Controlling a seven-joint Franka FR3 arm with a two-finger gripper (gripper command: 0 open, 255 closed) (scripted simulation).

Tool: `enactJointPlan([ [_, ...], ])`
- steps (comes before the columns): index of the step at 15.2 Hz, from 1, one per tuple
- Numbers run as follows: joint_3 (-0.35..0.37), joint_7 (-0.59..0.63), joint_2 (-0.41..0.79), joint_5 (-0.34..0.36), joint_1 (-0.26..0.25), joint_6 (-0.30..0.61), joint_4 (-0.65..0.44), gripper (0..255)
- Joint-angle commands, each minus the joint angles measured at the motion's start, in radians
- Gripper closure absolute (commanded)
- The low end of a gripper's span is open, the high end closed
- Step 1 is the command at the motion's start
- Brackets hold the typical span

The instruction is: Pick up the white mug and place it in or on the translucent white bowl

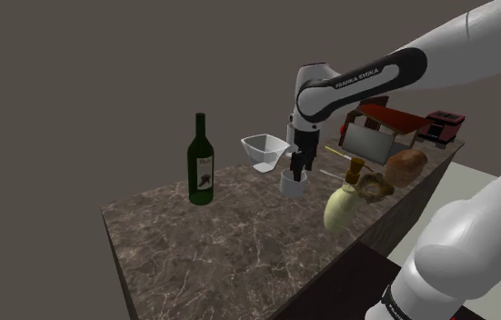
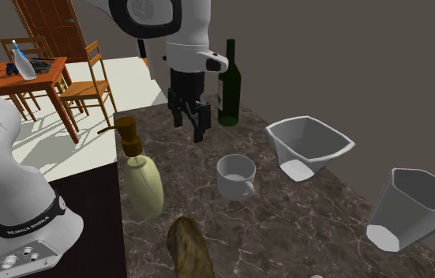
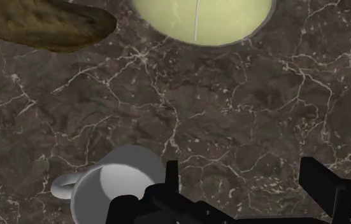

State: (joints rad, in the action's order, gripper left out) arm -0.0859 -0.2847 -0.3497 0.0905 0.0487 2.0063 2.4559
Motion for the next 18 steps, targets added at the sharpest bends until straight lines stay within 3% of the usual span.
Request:
enactJointPlan([
  [1, -0.018, -0.022, 0.075, 0.008, 0.009, 0.069, -0.026, 0],
  [7, -0.051, -0.075, 0.289, 0.001, 0.025, 0.227, -0.133, 0],
  [15, -0.055, -0.079, 0.356, -0.003, 0.03, 0.334, -0.093, 0],
  [18, -0.055, -0.079, 0.356, -0.003, 0.03, 0.334, -0.093, 0],
])
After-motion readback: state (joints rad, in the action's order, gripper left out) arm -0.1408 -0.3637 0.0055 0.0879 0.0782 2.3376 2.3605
